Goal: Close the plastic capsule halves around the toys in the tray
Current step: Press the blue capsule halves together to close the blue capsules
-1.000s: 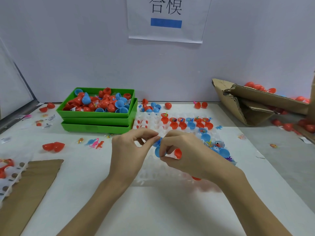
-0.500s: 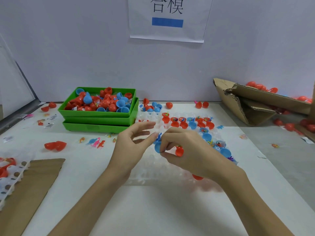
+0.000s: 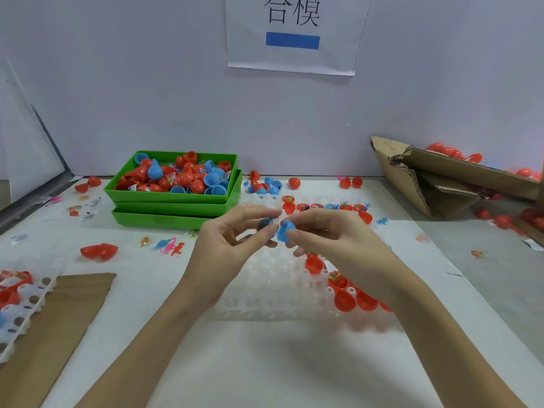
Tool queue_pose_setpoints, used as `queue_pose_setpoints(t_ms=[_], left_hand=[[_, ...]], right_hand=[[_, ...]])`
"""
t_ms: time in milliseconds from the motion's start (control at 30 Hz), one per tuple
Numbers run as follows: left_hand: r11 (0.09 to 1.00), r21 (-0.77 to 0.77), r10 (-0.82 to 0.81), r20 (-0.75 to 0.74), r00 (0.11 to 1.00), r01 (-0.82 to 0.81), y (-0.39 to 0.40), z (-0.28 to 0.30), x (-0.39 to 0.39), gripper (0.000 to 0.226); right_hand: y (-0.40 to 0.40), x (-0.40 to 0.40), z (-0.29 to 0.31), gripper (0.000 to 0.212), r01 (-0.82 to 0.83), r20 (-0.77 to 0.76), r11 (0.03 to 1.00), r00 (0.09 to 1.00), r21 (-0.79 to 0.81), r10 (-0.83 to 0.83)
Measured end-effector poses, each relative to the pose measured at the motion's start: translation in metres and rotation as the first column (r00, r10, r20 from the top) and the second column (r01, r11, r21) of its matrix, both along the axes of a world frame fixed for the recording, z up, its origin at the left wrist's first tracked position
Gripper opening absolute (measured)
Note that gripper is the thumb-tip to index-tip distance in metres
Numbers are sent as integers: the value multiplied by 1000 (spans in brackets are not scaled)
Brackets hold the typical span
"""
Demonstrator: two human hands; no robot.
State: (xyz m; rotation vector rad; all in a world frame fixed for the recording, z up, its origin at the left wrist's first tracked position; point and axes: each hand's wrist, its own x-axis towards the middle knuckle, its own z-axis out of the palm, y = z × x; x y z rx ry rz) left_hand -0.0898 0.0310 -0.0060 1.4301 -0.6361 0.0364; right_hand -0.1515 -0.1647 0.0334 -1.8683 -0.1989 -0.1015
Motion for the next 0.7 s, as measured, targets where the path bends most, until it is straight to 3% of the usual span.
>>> queue_pose_setpoints(t_ms=[100, 267, 400, 533, 700], left_hand=[[999, 14, 42, 99, 994, -44, 0, -1, -1, 26], [980, 136, 102, 293, 951, -147, -5, -3, -4, 33], [960, 224, 54, 437, 898, -166, -10, -8, -6, 36], [958, 204, 105, 399, 911, -200, -11, -9, -7, 37], [975, 94, 177, 212, 961, -200, -3, -5, -6, 48]], right_hand=[[5, 1, -3, 9, 43, -26, 990, 999, 131, -40], [17, 4, -12, 9, 180, 1, 970, 983, 163, -183], [19, 6, -16, 25, 270, -55, 939, 963, 215, -264], [20, 5, -16, 23, 236, -63, 927, 972, 292, -227], [26, 1, -19, 19, 183, -3, 950, 982, 253, -188]])
